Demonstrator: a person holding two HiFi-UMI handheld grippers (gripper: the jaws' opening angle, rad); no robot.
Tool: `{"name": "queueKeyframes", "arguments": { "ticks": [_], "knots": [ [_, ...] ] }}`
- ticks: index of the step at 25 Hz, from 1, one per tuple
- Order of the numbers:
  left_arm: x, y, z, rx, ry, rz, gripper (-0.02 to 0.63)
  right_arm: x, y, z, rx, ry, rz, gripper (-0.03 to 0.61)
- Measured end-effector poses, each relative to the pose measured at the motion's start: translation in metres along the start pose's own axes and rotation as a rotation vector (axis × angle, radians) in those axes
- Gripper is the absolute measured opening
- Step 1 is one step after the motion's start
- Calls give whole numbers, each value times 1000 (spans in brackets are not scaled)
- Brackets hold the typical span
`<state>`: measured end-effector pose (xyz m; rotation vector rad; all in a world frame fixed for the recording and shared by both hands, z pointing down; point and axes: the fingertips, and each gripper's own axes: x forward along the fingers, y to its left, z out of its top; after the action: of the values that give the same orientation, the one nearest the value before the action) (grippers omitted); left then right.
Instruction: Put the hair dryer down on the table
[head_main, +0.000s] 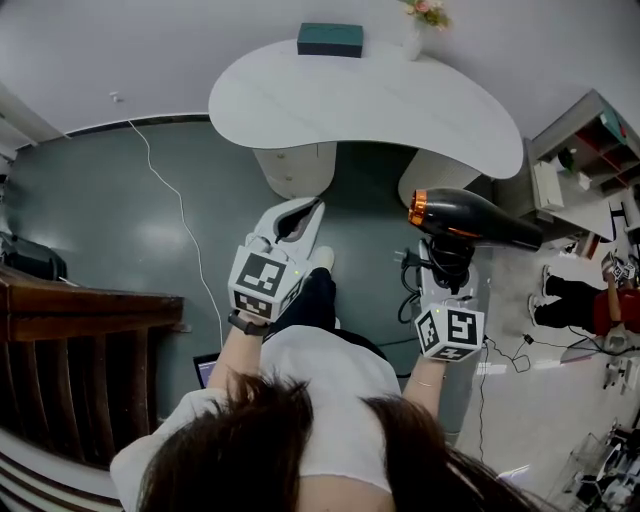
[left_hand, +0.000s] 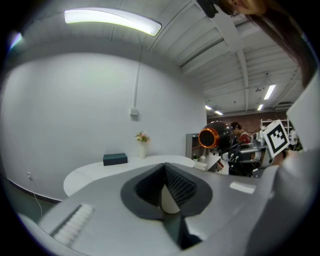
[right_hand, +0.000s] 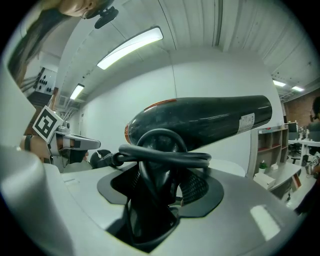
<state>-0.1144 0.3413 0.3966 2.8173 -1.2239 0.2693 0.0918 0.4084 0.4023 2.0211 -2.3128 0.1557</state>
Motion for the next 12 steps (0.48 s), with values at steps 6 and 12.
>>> {"name": "queueKeyframes", "arguments": {
  "ticks": [6, 12],
  "knots": [
    [61, 28, 8, -13, 1, -15, 58, 58, -24, 8, -6, 13, 5, 235],
    [129, 76, 23, -16, 4, -28, 58, 136, -43, 26, -18, 25, 14, 235]
  ]
}}
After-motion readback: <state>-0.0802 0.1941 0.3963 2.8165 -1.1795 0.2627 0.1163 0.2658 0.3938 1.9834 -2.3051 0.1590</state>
